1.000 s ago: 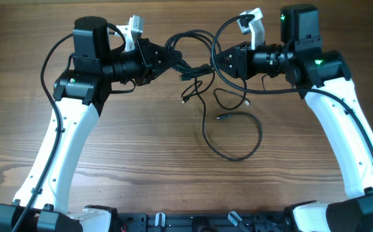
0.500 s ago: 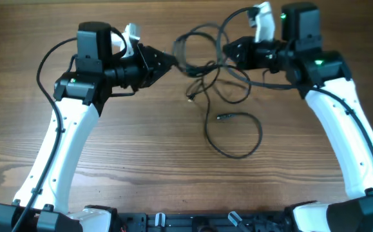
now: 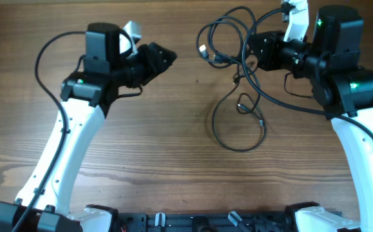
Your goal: Untangle cables
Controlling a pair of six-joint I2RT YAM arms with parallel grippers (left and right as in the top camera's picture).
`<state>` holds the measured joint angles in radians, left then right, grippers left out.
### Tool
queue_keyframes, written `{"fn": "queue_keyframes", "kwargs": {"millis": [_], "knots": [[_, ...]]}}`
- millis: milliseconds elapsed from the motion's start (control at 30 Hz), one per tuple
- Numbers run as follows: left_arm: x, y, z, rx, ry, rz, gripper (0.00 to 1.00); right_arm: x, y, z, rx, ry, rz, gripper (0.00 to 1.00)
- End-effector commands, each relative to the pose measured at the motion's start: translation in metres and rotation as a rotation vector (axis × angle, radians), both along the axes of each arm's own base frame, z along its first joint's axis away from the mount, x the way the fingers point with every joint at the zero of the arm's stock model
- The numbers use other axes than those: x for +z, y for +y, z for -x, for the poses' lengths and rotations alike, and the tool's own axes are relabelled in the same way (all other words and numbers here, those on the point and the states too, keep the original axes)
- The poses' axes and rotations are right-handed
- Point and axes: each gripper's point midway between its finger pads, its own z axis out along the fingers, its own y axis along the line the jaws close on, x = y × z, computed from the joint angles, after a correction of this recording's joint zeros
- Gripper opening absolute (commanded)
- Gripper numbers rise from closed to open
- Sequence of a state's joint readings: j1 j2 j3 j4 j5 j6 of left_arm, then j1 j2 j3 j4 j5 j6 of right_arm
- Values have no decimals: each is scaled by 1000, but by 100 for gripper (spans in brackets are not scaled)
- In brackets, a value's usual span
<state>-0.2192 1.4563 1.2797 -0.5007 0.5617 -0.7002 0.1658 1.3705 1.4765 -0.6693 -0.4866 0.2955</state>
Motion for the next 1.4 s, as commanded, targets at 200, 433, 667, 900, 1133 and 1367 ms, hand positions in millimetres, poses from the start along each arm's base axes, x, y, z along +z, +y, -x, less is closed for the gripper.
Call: {"fn": "queue_keyframes", "kwargs": {"millis": [200,433,667,900,1133,1367], "knots": [[-2,-61,-5,-69,-99,-29,52,5,5,8,22,22,-28,4],[-27,-85,-24,-82,-114,-29,42,3,5,9,22,32,-26,4],[-63,-34,-61,135,-120,-246,4,-21,-17,3,-101,100,66,4],[-55,56,-55,209,-85,-387,4,-56,-77,-14,-403,194,229,4],[-90,88,-19,183,105,-517,4,4,-37,-7,-24,49,-108,4],[-102,92,0,9,95,-647,4,-6,-56,-3,-66,110,-116,4]]}}
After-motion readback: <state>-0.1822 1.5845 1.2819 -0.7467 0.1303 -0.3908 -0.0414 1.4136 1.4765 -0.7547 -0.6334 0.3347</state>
